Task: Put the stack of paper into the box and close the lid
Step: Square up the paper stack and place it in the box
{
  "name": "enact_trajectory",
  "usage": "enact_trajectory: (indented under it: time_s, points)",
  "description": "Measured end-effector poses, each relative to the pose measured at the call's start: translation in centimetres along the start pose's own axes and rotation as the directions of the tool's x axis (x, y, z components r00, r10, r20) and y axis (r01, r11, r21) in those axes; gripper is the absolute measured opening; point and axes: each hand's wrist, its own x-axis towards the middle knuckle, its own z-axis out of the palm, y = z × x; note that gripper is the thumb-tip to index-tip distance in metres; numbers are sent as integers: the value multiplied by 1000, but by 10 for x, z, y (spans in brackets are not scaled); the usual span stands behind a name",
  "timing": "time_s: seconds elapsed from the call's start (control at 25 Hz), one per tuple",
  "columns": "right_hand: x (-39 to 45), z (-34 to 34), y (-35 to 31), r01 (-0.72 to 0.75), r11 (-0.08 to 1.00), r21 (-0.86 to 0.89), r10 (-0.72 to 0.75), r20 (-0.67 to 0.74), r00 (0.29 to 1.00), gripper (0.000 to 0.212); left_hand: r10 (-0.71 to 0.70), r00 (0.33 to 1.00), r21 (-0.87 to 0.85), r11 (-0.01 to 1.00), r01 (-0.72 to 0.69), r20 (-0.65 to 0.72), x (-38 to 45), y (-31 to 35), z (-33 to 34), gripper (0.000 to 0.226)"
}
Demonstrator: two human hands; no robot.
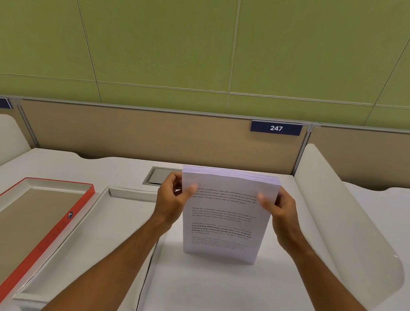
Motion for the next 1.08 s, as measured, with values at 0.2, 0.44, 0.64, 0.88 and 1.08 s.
enact_trajectory:
  time_s: [0.2,0.44,0.64,0.88,1.08]
  points:
    - [-9,-11,23,-60,972,-225,64,6,998,30,-16,1000,253,967,10,20,-2,-16,-15,18]
    - [-2,-12,22,-51,973,-226,58,22,998,32,-11,999,253,967,1,38,4,-14,-19,19]
    - [-10,-13,37,-82,978,-194,88,23,996,30,-48,998,262,964,39,30,-2,-32,-21,23]
    - [-22,-21,61,-171,940,-295,178,-4,984,20,-131,991,347,931,114,26,-13,-55,-23,19]
    - [-14,-22,50,-146,939,-310,157,10,988,15,-131,991,319,940,119,15,-10,-45,-27,15]
